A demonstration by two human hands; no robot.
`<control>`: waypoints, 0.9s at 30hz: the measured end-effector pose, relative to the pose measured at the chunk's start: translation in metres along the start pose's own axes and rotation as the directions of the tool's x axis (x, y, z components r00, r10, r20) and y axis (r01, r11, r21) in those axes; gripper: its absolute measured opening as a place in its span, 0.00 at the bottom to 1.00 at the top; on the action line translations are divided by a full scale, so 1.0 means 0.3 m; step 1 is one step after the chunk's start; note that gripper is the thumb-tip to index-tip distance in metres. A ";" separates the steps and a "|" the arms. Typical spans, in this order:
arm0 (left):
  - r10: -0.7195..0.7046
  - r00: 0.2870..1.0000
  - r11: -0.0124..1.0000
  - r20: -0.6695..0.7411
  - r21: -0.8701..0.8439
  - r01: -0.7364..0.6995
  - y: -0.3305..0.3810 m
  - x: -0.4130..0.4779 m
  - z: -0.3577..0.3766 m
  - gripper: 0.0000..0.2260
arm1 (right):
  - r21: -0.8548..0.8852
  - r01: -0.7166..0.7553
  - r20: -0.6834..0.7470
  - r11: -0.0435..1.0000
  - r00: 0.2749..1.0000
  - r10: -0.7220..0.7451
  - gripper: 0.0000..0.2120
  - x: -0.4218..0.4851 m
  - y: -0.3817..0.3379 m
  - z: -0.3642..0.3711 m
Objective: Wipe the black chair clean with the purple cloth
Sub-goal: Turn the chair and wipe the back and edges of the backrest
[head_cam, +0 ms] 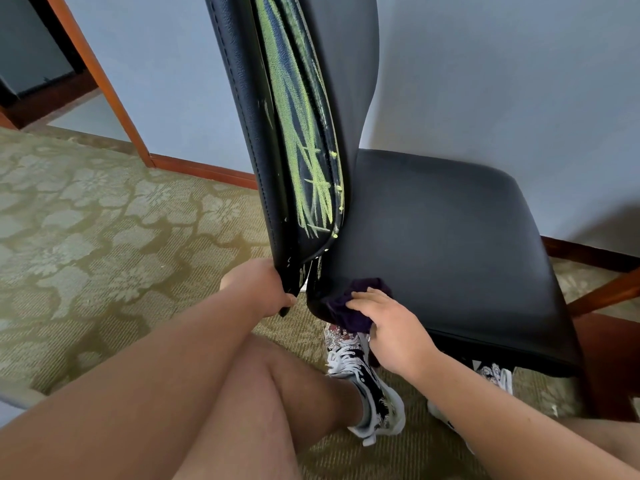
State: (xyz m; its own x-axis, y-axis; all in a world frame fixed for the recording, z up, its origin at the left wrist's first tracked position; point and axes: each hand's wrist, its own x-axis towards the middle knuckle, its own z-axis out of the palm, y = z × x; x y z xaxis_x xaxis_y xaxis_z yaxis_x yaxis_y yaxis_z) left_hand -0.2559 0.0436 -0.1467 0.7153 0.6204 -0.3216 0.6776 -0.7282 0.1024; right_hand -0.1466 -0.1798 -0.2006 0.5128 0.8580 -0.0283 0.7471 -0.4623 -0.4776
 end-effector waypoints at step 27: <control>-0.090 0.996 0.992 -0.029 -0.086 0.087 -0.037 0.063 0.006 0.15 | 0.053 0.176 0.103 0.983 0.978 -0.181 0.28 0.236 -0.100 0.046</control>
State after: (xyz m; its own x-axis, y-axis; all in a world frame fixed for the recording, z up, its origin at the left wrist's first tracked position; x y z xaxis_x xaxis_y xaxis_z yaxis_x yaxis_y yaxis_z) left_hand -0.2504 0.0629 -0.1555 0.6561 0.6917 -0.3018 0.7496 -0.6436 0.1547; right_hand -0.1386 -0.1022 -0.2003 0.3226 0.9460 -0.0319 0.8022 -0.2912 -0.5212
